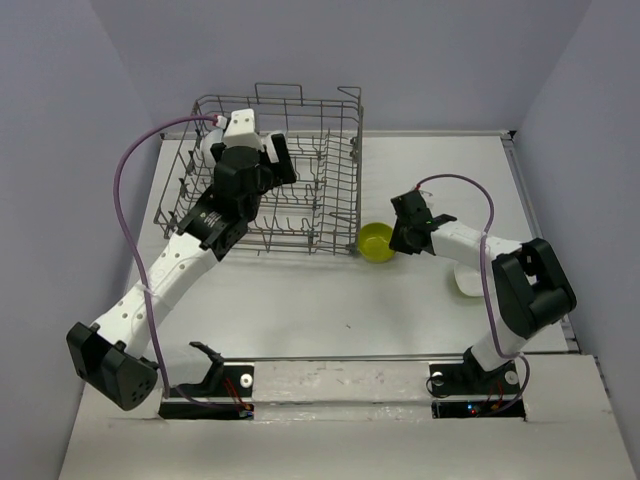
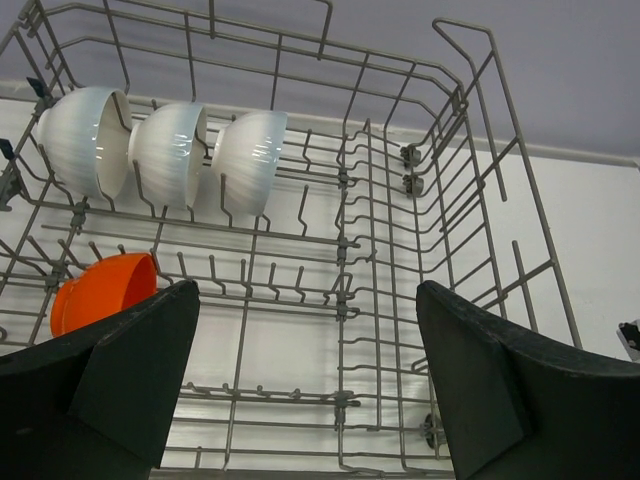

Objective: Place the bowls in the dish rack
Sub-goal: Pick up the bowl from the center of the board, then pass from the right arm to the left

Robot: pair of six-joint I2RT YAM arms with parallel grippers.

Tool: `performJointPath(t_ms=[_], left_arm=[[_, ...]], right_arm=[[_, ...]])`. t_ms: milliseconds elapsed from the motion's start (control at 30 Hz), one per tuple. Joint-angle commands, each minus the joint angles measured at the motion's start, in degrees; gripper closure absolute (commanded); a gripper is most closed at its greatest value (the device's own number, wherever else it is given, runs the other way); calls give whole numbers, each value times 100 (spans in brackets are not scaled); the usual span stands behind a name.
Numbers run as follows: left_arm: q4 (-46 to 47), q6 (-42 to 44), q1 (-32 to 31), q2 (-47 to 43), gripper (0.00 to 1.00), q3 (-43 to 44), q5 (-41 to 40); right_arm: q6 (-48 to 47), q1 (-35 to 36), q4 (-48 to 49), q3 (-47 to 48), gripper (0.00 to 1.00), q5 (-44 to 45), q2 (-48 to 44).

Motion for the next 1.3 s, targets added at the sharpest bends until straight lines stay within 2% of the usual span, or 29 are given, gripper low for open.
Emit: performJointPath(t_ms=[0, 233, 433, 700, 833, 1000, 1267], left_arm=[[24, -93, -29, 69, 1, 213, 41], [-46, -110, -134, 165, 1, 257, 76], [-64, -224, -240, 192, 1, 292, 129], [15, -435, -293, 113, 1, 485, 884], [42, -550, -346, 130, 1, 652, 1166], [33, -699, -425, 253, 1, 1055, 1464], [-239, -752, -600, 639, 1, 1715, 1316]], right_arm=[[91, -36, 227, 2, 99, 171, -66], [47, -36, -106, -42, 99, 697, -698], [-14, -88, -651, 124, 99, 1286, -1585], [-216, -88, -1188, 897, 99, 1358, -2438], [-392, -88, -1285, 1687, 99, 1165, -2465], [-550, -88, -1346, 2916, 99, 901, -2036], [-568, -27, -1320, 3912, 99, 514, -1279]])
